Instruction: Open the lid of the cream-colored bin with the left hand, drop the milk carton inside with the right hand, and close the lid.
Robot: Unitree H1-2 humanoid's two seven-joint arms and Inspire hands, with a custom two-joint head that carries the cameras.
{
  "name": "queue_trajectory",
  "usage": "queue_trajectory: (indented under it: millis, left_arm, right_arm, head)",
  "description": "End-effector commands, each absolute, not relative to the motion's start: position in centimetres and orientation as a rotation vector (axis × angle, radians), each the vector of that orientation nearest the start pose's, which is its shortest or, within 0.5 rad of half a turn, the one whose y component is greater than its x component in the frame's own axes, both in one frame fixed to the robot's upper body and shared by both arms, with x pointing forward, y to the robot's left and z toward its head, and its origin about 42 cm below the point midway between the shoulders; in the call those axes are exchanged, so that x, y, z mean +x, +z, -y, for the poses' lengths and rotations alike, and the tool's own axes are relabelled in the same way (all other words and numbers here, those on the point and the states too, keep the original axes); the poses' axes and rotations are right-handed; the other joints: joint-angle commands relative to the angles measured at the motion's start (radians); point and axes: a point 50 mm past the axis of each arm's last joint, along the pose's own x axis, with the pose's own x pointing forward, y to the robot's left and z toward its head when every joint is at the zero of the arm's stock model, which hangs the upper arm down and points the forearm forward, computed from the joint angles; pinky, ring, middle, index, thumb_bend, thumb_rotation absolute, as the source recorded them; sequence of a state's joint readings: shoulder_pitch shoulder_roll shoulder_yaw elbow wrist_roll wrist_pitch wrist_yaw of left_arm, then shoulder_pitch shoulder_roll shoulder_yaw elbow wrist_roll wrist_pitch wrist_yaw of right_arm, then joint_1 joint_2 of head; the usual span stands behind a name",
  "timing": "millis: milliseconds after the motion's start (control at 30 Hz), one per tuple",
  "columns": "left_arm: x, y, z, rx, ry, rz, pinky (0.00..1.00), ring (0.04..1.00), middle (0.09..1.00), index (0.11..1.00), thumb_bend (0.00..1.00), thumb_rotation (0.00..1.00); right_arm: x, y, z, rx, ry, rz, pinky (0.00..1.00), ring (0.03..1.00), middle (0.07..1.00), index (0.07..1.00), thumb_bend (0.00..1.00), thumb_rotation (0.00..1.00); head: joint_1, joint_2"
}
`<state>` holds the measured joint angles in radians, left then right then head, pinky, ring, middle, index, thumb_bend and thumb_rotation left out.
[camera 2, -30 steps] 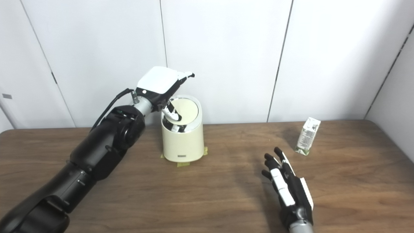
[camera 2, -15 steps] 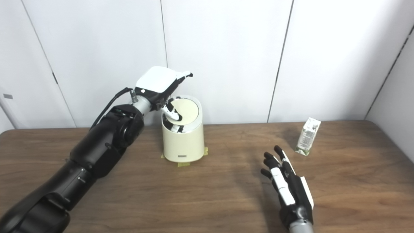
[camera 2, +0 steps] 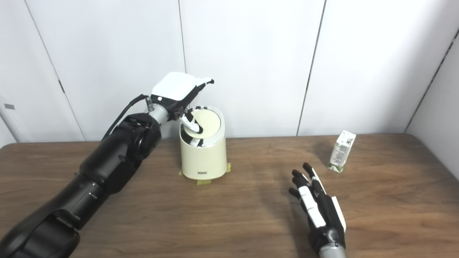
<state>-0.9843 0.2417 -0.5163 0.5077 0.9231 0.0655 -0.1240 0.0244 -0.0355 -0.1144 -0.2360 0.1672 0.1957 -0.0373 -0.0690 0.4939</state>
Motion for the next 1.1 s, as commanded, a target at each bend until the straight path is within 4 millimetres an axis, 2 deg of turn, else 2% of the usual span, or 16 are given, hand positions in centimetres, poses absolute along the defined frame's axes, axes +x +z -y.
queue_trajectory:
  millis: [0,133,267,300,400,467,533,567,633,700,733,767,833,933,1000,1067]
  left_arm:
    - [52.0,34.4,-10.7,1.513,-0.251,0.524,0.87,0.903,0.899,0.934,0.99,0.08]
    - [51.9,37.4,-11.7,1.404,-0.205,0.544,0.82,0.9,0.893,0.922,1.0,0.06]
    - [51.8,39.5,-12.7,1.316,-0.167,0.546,0.84,0.903,0.894,0.913,1.0,0.07]
    - [51.8,40.0,-13.1,1.277,-0.157,0.54,0.81,0.887,0.889,0.906,0.99,0.06]
    - [51.4,41.3,-14.4,1.103,-0.143,0.504,0.75,0.864,0.875,0.889,0.95,0.06]
    - [51.2,41.6,-15.4,0.955,-0.145,0.477,0.76,0.862,0.862,0.875,0.92,0.06]
    - [50.9,40.9,-16.1,0.865,-0.126,0.457,0.76,0.853,0.858,0.864,0.86,0.11]
    - [50.6,40.4,-16.3,0.852,-0.115,0.452,0.75,0.85,0.864,0.866,0.79,0.17]
    - [50.0,39.0,-16.6,0.838,-0.103,0.46,0.71,0.837,0.883,0.895,0.63,0.35]
    - [49.4,37.6,-17.0,0.805,-0.094,0.457,0.68,0.812,0.875,0.911,0.53,0.56]
    - [49.0,36.9,-17.2,0.773,-0.089,0.445,0.7,0.833,0.89,0.918,0.5,0.71]
    - [48.7,36.4,-17.4,0.736,-0.087,0.433,0.75,0.858,0.902,0.923,0.49,0.81]
    - [48.2,35.3,-17.7,0.674,-0.078,0.406,0.84,0.911,0.931,0.938,0.52,0.95]
    - [47.0,33.1,-18.0,0.622,-0.069,0.372,0.89,0.95,0.951,0.94,0.53,1.0]
    - [46.1,31.4,-17.9,0.526,-0.077,0.345,0.91,0.964,0.969,0.952,0.54,1.0]
    - [45.3,30.2,-17.9,0.44,-0.073,0.34,0.89,0.944,0.97,0.955,0.54,1.0]
  right_arm:
    - [28.1,16.2,25.1,0.121,-0.11,0.131,0.82,0.889,0.869,0.934,0.63,0.68]
    - [28.0,16.3,25.0,0.135,-0.103,0.13,0.81,0.888,0.869,0.931,0.62,0.68]
    - [28.0,16.4,24.8,0.132,-0.104,0.131,0.81,0.886,0.866,0.929,0.64,0.67]
    - [28.0,16.4,24.9,0.13,-0.104,0.132,0.82,0.887,0.867,0.933,0.63,0.67]
    - [28.0,16.4,24.9,0.125,-0.101,0.132,0.82,0.892,0.87,0.934,0.62,0.68]
    - [28.0,16.4,25.0,0.124,-0.098,0.131,0.82,0.898,0.874,0.938,0.63,0.68]
    - [28.0,16.3,25.1,0.123,-0.098,0.13,0.82,0.901,0.877,0.94,0.61,0.68]
    - [28.0,16.3,25.2,0.122,-0.099,0.13,0.82,0.899,0.875,0.939,0.62,0.68]
    - [28.0,16.3,25.2,0.116,-0.1,0.13,0.82,0.894,0.872,0.937,0.62,0.68]
    - [27.9,16.3,25.3,0.115,-0.1,0.129,0.82,0.896,0.871,0.935,0.62,0.68]
    - [27.9,16.3,25.3,0.115,-0.1,0.129,0.81,0.893,0.87,0.933,0.62,0.68]
    - [27.9,16.3,25.3,0.117,-0.1,0.128,0.81,0.893,0.869,0.933,0.62,0.68]
    - [27.8,16.3,25.3,0.122,-0.105,0.123,0.81,0.889,0.865,0.93,0.63,0.67]
    - [27.7,16.3,25.3,0.125,-0.108,0.118,0.81,0.887,0.862,0.925,0.63,0.67]
    - [27.8,16.3,25.3,0.121,-0.107,0.119,0.81,0.887,0.861,0.926,0.64,0.66]
    - [27.7,16.4,25.4,0.116,-0.104,0.124,0.81,0.889,0.864,0.929,0.65,0.66]
  head:
    - [-0.001,0.001]
    - [-0.002,0.004]
    - [-0.003,0.004]
    - [-0.001,0.005]
    - [0.004,0.004]
    - [0.004,0.006]
    - [0.006,0.009]
    - [0.007,0.01]
    - [0.008,0.011]
    - [0.007,0.014]
    - [0.005,0.017]
    - [0.005,0.017]
    - [0.009,0.019]
    - [0.011,0.022]
    - [0.01,0.024]
    - [0.011,0.026]
